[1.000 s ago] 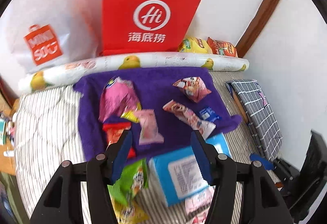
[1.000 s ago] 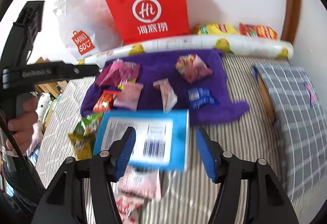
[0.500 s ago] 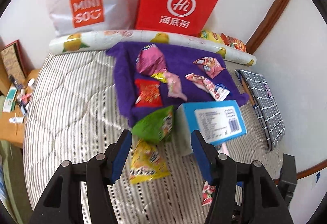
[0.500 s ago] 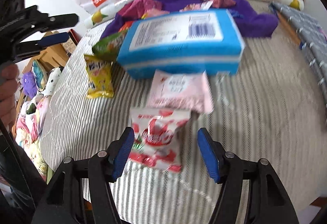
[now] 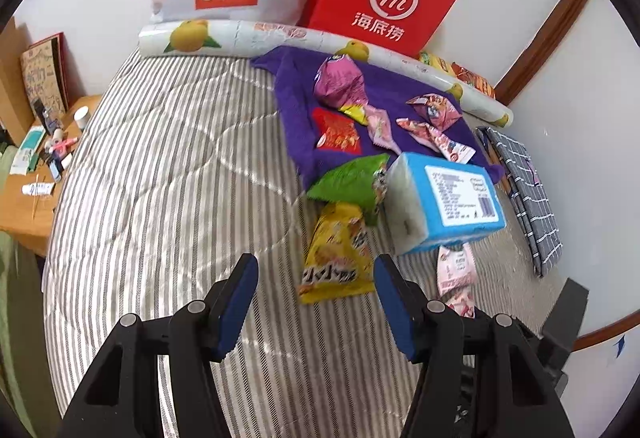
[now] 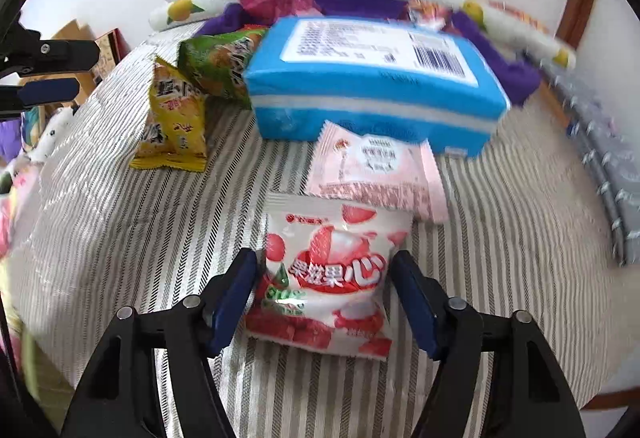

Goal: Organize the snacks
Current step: 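Grasp the yellow chip bag with the left gripper while the right gripper grasps the pink strawberry bag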

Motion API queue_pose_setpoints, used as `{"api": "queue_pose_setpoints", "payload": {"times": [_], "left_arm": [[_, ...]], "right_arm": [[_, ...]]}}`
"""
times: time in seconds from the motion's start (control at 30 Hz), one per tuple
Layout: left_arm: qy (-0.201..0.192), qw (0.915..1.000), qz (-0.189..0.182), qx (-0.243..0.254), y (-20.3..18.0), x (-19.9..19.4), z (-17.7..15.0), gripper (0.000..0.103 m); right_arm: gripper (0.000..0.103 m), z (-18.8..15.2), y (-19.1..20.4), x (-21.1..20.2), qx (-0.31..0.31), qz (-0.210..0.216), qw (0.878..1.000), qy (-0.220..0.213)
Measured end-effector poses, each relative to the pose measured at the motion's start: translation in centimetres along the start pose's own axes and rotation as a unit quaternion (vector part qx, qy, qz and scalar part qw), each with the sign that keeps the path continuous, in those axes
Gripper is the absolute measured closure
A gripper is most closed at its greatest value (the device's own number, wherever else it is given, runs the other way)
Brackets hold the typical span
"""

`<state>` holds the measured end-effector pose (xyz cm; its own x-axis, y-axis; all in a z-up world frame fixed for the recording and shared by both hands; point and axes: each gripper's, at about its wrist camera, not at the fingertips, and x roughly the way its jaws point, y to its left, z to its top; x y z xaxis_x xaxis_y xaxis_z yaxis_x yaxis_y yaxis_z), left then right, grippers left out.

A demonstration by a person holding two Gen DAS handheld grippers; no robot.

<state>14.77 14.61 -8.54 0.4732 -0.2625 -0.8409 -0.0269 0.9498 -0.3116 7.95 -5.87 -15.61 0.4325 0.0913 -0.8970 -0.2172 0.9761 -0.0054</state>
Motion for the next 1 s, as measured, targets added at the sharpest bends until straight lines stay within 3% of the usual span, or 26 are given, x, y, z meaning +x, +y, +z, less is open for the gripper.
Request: {"api": "queue_pose_setpoints", "payload": {"times": [0.17,0.4,0.67,1.0], "left_arm": [[0.007,1.0000,-0.003,-0.003,0.4,1.1,-1.2,0.045],[0.010,0.9996,-0.019,0.017,-1.7,3.0,-1.2,0.045],[0.020,0.9993,0.013,0.030,-3.4,6.8,-0.6,0.045],[0.022,0.9991,0.032,0.018,-3.4,8.9,0.3,0.045]], "right_arm": [[0.051,-0.2,-0.1,-0.2,-0.015,0.006,1.000,-0.009],[0.052,0.2,-1.2,-1.6,-0.003,0.036,0.999,-0.011],[0.052,0.9,-4.9,-3.4,0.025,0.029,0.999,-0.037],[0.052,0.7,-8.6,-1.9,0.059,0.028,0.998,-0.025]]}}
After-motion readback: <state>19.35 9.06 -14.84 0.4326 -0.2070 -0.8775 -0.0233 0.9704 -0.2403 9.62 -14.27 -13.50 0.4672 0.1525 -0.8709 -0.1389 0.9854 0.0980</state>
